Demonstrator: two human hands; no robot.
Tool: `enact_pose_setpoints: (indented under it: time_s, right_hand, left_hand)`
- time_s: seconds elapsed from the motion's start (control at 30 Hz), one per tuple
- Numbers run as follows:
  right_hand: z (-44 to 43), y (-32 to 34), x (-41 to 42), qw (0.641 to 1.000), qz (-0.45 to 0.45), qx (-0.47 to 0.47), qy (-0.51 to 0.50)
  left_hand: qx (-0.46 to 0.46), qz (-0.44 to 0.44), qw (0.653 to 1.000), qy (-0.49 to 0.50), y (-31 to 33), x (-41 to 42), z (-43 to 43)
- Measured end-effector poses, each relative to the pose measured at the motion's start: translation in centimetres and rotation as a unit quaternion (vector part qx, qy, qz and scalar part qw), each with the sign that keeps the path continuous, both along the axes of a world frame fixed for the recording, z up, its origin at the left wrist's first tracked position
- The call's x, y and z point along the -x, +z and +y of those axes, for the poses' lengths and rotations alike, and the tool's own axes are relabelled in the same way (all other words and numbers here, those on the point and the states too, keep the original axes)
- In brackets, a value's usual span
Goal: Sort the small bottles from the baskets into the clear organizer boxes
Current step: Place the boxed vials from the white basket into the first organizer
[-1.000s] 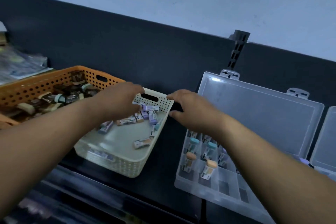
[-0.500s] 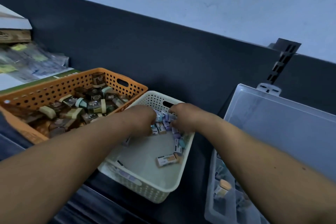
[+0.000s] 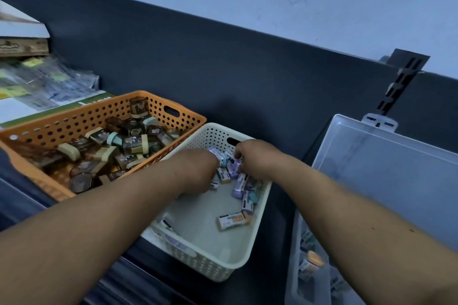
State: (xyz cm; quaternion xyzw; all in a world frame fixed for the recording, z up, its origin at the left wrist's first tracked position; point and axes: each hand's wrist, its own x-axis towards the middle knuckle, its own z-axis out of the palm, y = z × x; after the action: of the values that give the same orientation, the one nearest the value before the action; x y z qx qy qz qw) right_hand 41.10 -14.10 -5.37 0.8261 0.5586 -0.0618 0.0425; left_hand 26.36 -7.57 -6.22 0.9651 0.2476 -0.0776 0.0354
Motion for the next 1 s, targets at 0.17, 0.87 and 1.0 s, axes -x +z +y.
enact_pose_setpoints:
  time_s: [0.17, 0.87, 1.0]
  right_hand:
    - [-0.6, 0.4, 0.1, 0.999, 0.035, -0.038, -0.002]
    - [-21.7, 6.5, -0.1, 0.897, 0.290, -0.322, -0.091]
    - [-26.5, 6.5, 0.4, 0.895, 0.289, -0.319, -0.119]
  left_hand:
    - [0.026, -0.015, 0.999, 0.013, 0.1, 0.3, -0.1]
    - [0.326, -0.356, 0.875, -0.043, 8.4, -1.9, -12.2]
    - [0.315, -0.329, 0.884, -0.102, 8.3, -3.2, -16.1]
